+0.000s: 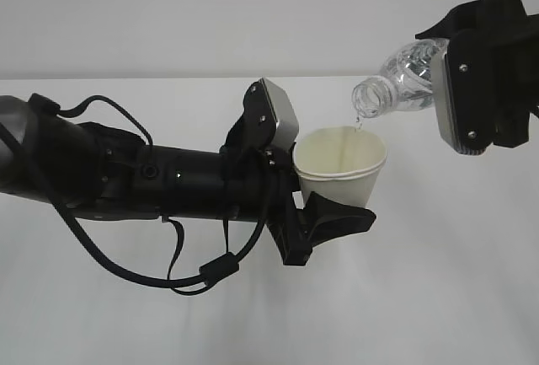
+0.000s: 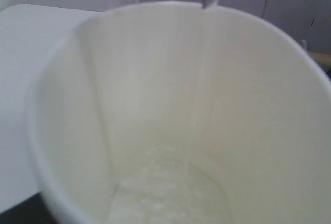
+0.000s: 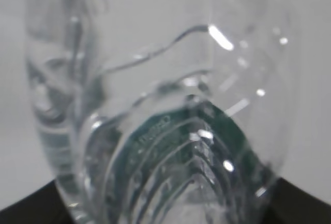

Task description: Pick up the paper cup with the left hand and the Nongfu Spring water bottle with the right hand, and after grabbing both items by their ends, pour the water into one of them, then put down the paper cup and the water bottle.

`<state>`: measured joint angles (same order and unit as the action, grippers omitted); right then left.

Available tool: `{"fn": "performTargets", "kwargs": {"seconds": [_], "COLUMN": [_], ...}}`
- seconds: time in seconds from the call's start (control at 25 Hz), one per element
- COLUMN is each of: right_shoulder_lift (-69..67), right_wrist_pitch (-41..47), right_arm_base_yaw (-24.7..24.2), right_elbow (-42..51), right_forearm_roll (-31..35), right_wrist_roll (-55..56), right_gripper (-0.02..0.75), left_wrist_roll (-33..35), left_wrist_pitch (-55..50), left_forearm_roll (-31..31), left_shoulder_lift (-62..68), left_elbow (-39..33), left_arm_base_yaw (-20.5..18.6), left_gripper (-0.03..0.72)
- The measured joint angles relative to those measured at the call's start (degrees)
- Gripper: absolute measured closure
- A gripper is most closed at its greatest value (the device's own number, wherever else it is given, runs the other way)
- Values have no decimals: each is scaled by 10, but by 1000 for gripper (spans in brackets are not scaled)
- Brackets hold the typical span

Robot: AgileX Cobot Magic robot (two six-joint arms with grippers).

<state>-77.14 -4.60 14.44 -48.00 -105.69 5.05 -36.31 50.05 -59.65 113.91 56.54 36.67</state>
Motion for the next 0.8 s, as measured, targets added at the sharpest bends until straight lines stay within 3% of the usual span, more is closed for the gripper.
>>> {"fn": "performTargets", "kwargs": {"seconds": [0.8], "right_shoulder_lift": [0], "right_wrist_pitch": [-2], "right_arm_base_yaw": [18], "right_elbow": [0], "right_forearm_roll": [0], "right_wrist_roll": [-1], "right_gripper": [292], "left_wrist_roll": [0], "left_wrist_pitch": [1], "left_forearm_roll": [-7], "left_shoulder_lift": [0], "left_elbow": [0], "left_arm_base_yaw": [12], "left_gripper": [240]}}
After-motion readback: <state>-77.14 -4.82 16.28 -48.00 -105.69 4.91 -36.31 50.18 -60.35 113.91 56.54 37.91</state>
